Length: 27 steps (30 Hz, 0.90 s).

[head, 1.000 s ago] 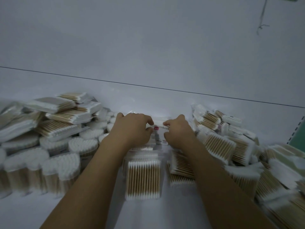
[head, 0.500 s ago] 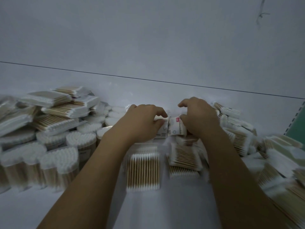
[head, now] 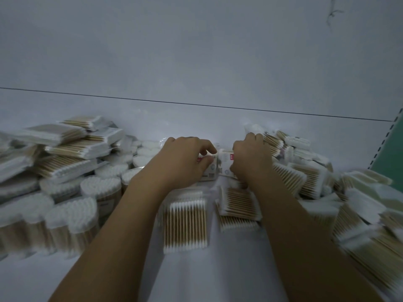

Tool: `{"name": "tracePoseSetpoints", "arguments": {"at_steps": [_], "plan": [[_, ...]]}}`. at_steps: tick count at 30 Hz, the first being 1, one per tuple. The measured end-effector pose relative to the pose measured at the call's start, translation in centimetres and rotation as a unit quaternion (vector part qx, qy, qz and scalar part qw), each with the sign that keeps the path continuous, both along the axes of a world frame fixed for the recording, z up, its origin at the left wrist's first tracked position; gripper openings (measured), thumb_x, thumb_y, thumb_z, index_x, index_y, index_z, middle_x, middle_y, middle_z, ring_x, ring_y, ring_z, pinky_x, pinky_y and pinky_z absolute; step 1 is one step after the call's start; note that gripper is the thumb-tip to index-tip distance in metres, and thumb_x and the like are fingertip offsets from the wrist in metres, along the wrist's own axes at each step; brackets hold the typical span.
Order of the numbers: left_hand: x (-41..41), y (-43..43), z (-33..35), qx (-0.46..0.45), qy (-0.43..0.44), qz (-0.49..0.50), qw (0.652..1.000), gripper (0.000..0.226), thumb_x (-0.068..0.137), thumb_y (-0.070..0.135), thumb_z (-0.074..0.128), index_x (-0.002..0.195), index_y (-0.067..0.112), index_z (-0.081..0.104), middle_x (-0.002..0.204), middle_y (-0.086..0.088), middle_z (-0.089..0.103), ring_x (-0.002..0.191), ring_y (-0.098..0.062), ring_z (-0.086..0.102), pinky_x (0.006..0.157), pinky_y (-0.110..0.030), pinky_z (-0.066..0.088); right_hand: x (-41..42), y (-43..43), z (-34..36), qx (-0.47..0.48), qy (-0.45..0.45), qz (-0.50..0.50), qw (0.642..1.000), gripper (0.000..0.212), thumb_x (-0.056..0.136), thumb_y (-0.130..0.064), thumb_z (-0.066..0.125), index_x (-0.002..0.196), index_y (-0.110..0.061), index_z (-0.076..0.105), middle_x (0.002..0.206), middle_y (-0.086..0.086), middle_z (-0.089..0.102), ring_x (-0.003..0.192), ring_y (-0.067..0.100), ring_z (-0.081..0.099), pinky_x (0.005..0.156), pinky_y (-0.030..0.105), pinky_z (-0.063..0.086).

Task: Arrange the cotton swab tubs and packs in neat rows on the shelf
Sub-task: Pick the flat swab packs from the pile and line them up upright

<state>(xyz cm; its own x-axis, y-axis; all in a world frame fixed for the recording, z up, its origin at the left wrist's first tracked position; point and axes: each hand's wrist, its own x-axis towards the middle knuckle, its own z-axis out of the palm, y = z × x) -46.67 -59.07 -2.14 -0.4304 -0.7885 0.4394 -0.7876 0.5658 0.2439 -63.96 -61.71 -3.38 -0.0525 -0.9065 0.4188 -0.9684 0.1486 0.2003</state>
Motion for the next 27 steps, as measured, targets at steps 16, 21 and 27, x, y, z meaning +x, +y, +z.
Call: {"name": "tracePoseSetpoints", "arguments": {"at_steps": [16, 21, 27], "plan": [[1.4, -0.7, -0.1, -0.019, -0.050, 0.108, 0.993, 0.029, 0.100, 0.029, 0.046, 0.127, 0.032, 0.055, 0.124, 0.004, 0.058, 0.114, -0.020, 0.051, 0.100, -0.039, 0.030, 1.1, 2.0, 2.4, -0.230, -0.335, 0.255, 0.877, 0.031, 0.085, -0.013, 0.069, 0.115, -0.012, 0.059, 0.099, 0.001, 0.062, 0.091, 0.019, 0.058, 0.081, 0.037, 0.050], [1.3, -0.9, 0.1, -0.010, -0.054, 0.111, 0.992, 0.029, 0.100, 0.029, 0.045, 0.127, 0.031, 0.055, 0.122, 0.004, 0.059, 0.115, -0.020, 0.050, 0.099, -0.038, 0.030, 0.3, 1.3, 2.5, -0.073, -0.258, 0.247, 0.931, 0.037, 0.086, -0.014, 0.071, 0.122, -0.020, 0.067, 0.114, 0.000, 0.065, 0.101, 0.017, 0.058, 0.089, 0.030, 0.046], [1.0, -0.7, -0.1, -0.004, -0.063, 0.098, 0.993, 0.030, 0.100, 0.030, 0.045, 0.128, 0.031, 0.054, 0.121, 0.003, 0.060, 0.115, -0.021, 0.050, 0.100, -0.039, 0.029, 2.5, 0.1, 0.7, 0.058, -0.189, 0.237, 0.951, 0.046, 0.085, -0.022, 0.073, 0.130, -0.026, 0.061, 0.127, 0.000, 0.063, 0.115, 0.019, 0.057, 0.100, 0.037, 0.046]]}}
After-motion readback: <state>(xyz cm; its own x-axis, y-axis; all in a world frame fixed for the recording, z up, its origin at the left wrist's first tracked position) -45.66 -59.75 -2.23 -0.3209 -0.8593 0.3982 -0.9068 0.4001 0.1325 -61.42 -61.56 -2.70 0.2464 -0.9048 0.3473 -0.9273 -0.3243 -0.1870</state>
